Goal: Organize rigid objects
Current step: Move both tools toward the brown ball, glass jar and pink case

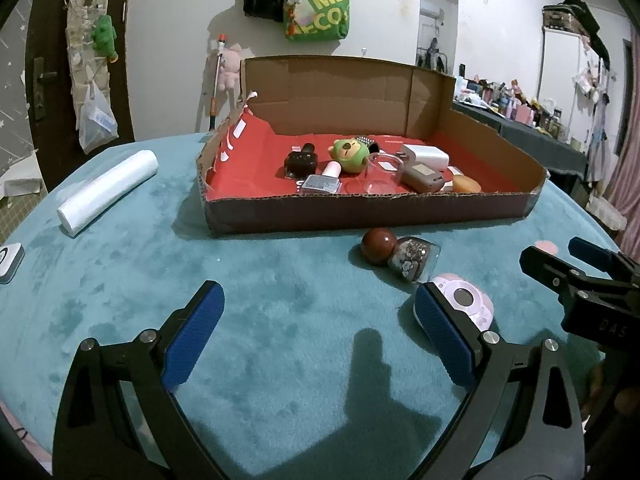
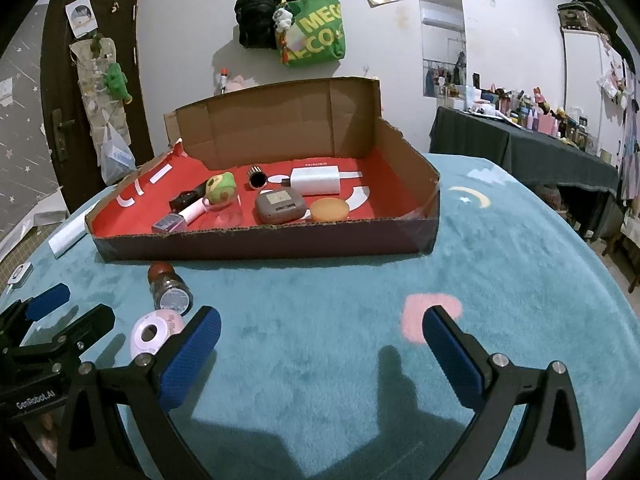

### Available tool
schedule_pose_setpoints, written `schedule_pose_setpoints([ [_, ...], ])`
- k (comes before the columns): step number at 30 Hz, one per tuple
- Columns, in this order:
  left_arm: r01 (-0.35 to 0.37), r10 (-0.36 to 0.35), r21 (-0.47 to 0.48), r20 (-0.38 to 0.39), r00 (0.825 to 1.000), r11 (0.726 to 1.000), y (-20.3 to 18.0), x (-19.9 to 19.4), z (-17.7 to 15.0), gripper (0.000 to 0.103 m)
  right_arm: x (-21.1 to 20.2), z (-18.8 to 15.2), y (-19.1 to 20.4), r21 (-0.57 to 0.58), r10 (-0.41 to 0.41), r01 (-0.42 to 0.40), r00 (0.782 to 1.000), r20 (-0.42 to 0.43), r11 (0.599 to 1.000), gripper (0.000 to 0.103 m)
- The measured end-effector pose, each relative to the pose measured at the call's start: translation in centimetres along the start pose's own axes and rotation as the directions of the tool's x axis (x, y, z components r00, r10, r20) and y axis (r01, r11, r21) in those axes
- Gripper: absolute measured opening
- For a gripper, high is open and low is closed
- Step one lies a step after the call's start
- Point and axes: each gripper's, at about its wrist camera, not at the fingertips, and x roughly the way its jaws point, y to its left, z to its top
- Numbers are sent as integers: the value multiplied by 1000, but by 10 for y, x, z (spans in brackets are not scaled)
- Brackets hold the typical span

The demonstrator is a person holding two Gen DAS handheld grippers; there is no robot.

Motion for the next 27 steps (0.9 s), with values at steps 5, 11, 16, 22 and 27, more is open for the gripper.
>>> schedule_pose_setpoints([
  [5,-28,29,12,-14,999,1000,7,1,4,98,1,4,3,34,63,-62,997,-37,998,103],
  [11,-61,61,-18,-17,998,998,35,-2,16,97,5,7,25,17,148,-147,985,-89,989,103],
  [16,-79,78,-38,-37,996,996,57,-4,23,97,13,8,52,-20,204,-210,966,-158,978,103],
  [22,-56,52,-53,-70,996,997,63,0,27,97,27,-2,72,-81,150,-176,953,-264,981,103],
  [27,-29,25,-51,-80,996,998,55,4,33,97,30,1,50,-55,72,-89,964,-256,995,103],
])
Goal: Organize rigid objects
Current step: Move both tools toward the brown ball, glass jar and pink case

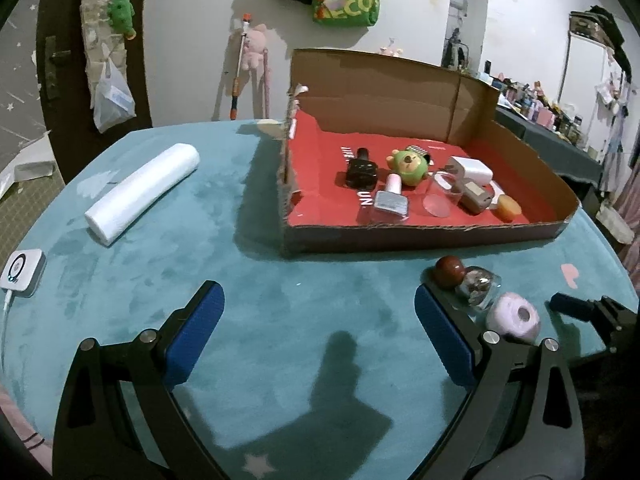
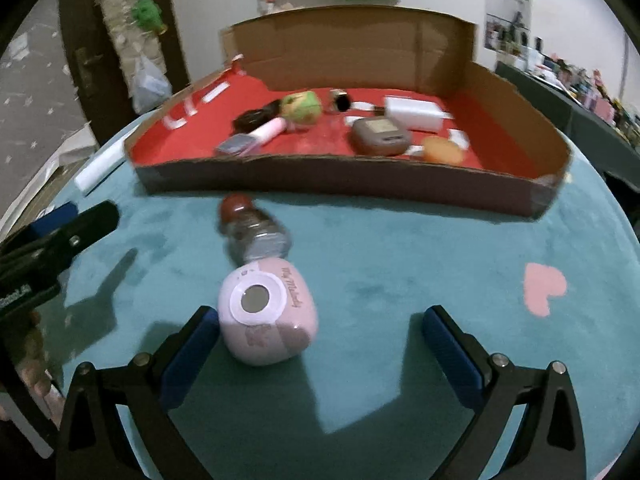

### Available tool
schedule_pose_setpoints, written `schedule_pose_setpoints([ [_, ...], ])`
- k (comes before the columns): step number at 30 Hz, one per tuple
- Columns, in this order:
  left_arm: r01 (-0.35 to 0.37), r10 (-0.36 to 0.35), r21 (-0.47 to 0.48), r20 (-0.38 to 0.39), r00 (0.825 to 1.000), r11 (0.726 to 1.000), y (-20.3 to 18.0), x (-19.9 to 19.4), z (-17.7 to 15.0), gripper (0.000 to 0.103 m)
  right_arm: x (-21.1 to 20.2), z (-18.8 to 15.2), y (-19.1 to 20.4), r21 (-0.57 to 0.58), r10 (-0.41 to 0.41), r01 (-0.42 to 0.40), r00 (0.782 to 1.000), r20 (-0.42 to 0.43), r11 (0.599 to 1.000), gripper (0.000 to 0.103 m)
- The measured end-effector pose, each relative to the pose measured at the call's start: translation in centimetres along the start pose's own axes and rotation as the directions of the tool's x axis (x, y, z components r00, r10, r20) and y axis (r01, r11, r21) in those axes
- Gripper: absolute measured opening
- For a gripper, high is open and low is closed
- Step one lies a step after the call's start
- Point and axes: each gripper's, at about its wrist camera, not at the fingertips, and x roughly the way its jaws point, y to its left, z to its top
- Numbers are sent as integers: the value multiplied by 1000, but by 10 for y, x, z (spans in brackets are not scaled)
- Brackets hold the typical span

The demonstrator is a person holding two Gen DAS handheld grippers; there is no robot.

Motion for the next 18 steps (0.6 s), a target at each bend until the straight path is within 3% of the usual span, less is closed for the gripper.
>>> schedule_pose_setpoints([
  [5,48,-47,25,-26,999,999,-20,6,5,97,-1,9,-48,86,-75,74,997,6,994,103],
  [12,150,-145,44,-99,985,988,-61,26,16,97,-5,10,-84,160,21,-21,1000,4,987,103],
  [18,166,-156,50,-168,973,985,-81,52,19,97,-7,11,-87,120,9,-10,1000,13,993,103],
])
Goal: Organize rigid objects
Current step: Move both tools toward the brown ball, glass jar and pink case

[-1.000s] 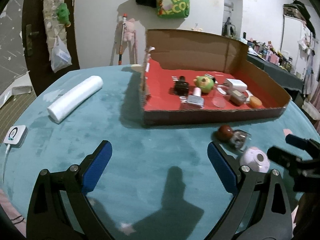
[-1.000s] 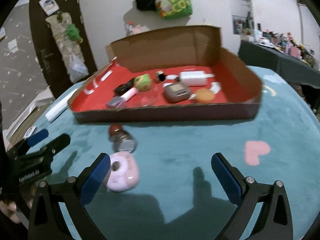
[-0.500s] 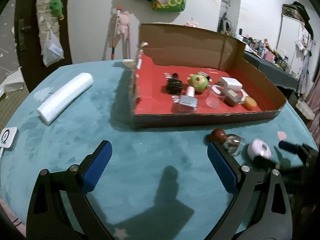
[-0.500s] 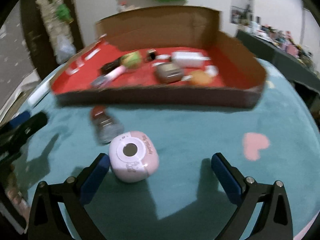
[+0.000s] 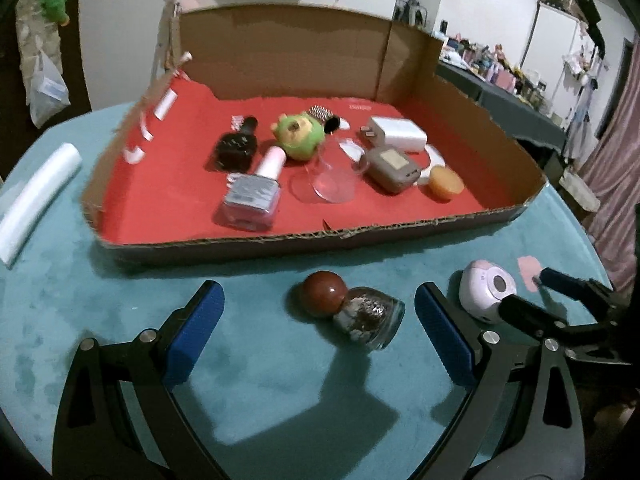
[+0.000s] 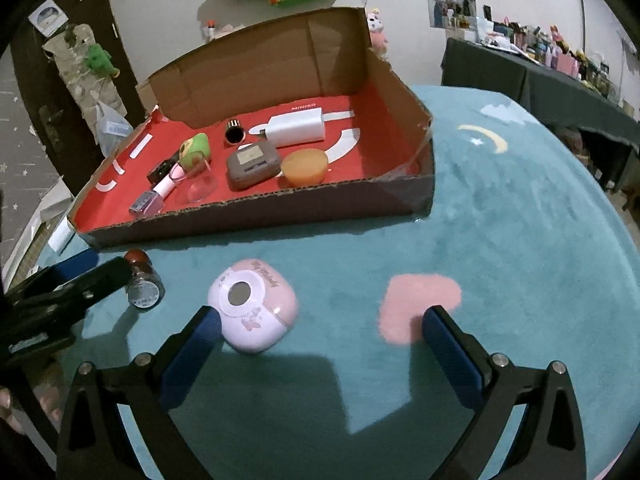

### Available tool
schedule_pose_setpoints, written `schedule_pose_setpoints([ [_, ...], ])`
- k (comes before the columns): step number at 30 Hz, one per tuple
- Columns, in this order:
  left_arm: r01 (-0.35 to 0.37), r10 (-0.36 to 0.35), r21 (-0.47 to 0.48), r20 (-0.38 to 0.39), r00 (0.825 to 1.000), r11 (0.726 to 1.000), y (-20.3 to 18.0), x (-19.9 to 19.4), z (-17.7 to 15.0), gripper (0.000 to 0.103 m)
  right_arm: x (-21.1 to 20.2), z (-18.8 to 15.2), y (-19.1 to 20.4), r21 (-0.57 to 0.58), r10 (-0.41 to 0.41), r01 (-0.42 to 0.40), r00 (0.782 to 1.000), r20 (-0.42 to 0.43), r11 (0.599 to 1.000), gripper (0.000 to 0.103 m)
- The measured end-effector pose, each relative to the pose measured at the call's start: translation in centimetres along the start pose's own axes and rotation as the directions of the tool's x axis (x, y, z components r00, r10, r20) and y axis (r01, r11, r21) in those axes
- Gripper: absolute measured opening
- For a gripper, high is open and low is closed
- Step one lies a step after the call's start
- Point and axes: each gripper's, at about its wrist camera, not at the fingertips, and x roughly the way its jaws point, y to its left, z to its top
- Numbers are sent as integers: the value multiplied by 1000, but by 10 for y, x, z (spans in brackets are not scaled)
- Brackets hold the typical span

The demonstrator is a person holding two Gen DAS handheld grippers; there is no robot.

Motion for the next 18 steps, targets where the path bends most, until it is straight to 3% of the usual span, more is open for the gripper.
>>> schedule_pose_setpoints([
  [6,32,-31,22,-33,999,999,16,2,-10,99,1,2,-1,0,13,-13,1000,7,1000,103],
  [11,-37,37,-5,-23,999,999,45,-25,-14,98,6,6,8,-24,55,-55,998,7,998,103],
  [15,58,-58,-36,-21,998,998,43,-29,-10,98,8,9,18,-65,68,-67,998,12,996,103],
  [18,19,-20,-29,-42,999,999,35,-14,-6,98,12,10,23,-95,64,-64,998,-5,993,103],
])
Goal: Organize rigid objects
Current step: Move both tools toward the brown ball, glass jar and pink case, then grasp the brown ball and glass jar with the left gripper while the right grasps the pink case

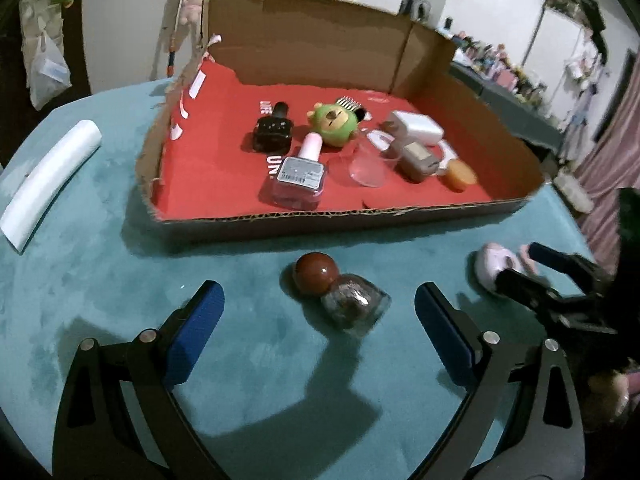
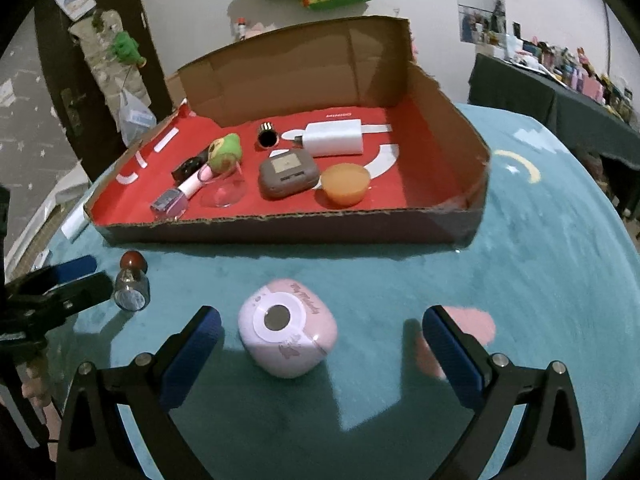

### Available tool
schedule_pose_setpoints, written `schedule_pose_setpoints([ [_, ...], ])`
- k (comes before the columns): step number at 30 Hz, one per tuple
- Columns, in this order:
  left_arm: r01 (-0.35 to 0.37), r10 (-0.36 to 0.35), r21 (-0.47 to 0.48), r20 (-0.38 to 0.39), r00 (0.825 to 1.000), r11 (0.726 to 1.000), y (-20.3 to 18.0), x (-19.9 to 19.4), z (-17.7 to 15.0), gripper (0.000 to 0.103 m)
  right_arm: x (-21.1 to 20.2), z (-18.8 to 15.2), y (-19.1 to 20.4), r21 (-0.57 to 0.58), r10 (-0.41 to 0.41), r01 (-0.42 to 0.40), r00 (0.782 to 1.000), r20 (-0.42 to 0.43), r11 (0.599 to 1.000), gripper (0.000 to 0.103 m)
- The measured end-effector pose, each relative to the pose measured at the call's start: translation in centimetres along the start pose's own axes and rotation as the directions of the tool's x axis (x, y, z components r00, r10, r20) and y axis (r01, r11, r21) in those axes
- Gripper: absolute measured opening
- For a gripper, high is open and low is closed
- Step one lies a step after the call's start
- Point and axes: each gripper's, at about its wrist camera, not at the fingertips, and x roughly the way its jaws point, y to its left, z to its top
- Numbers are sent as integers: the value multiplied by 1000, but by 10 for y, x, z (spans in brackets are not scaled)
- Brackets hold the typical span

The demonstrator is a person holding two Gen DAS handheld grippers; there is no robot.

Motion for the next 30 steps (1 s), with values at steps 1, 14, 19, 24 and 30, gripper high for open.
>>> schedule_pose_setpoints([
  [1,4,-4,-1,-7,1000,1000,-2,7,1,98,1,0,1,-15,7,-7,1000,-9,1000,103],
  [14,28,-28,54,3,1000,998,-12,21,-1,55,10,-5,23,-163,5,-11,999,-37,987,56],
  [19,84,-85,65,11,996,994,-15,11,0,55,-2,-4,31,-160,71,-70,997,-3,985,56],
  [24,96,-100,92,38,994,991,-22,0,2,55,-9,1,37,-167,74,-69,997,26,984,56],
  [30,105,-111,108,50,993,989,-25,-7,5,55,-14,4,36,-155,79,-72,996,36,985,56],
])
